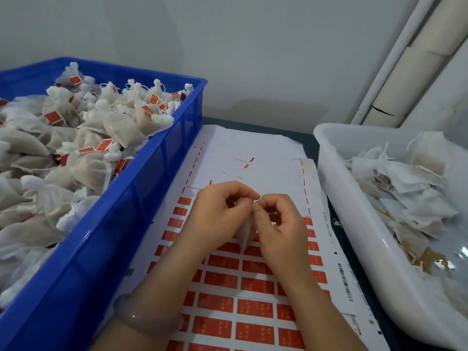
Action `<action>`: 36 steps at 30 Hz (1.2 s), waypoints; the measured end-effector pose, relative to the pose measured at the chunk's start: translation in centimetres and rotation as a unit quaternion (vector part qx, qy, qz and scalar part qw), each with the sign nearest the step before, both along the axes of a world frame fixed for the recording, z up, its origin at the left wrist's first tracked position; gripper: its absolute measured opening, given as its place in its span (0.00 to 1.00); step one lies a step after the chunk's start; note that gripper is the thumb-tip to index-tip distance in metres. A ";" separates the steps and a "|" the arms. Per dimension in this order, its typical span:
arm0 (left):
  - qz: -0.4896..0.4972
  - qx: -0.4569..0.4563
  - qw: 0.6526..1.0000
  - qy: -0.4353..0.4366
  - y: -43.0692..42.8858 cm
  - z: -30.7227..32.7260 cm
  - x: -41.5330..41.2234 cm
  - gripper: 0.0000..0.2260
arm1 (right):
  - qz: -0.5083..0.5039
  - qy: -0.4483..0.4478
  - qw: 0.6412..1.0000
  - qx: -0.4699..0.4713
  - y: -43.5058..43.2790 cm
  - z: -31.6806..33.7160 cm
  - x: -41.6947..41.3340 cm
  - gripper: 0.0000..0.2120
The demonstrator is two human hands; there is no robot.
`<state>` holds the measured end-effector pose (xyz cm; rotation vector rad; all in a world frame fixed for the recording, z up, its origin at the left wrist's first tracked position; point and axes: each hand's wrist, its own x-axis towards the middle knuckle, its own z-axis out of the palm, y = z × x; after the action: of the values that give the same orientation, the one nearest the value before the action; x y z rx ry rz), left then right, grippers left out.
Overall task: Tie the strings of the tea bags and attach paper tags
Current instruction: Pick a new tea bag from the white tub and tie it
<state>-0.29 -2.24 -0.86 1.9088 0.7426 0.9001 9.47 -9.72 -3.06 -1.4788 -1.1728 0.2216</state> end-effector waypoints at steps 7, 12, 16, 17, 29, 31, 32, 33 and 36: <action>0.051 0.143 0.984 0.096 -1.0 0.4 0.7 0.03 | -0.036 -0.044 0.998 0.003 0.5 -0.3 0.4 0.03; 0.048 0.020 0.990 0.130 -0.5 0.3 0.3 0.06 | -0.023 -0.085 0.996 0.005 0.7 -0.3 0.2 0.03; -0.017 -0.232 0.971 0.054 0.1 0.8 -0.2 0.10 | 0.015 -0.068 0.998 0.003 0.6 -0.3 0.2 0.02; -0.028 -0.262 0.964 0.037 0.1 0.9 -0.3 0.10 | 0.017 -0.063 0.998 0.001 0.6 -0.3 0.4 0.02; -0.072 -0.382 0.919 -0.071 0.9 0.3 -0.7 0.10 | 0.017 -0.060 0.997 0.041 0.0 -0.2 -0.3 0.09; -0.073 -0.377 0.921 -0.065 0.6 0.3 -0.6 0.10 | -0.004 -0.035 0.999 0.040 0.0 -0.1 -0.2 0.10; -0.070 -0.373 0.923 -0.059 0.5 0.4 -0.4 0.10 | -0.012 -0.025 0.999 0.040 0.0 -0.2 -0.1 0.11; -0.066 -0.369 0.926 -0.052 0.4 0.4 -0.3 0.09 | -0.016 -0.018 0.999 0.040 -0.1 -0.1 0.0 0.11; -0.050 -0.349 0.935 -0.030 0.2 0.4 -0.2 0.09 | -0.018 -0.002 0.999 0.039 -0.2 0.0 0.0 0.12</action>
<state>-0.45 -2.01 -0.45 1.2659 0.7887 0.5235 9.49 -9.94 -3.10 -1.4308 -1.1441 0.1460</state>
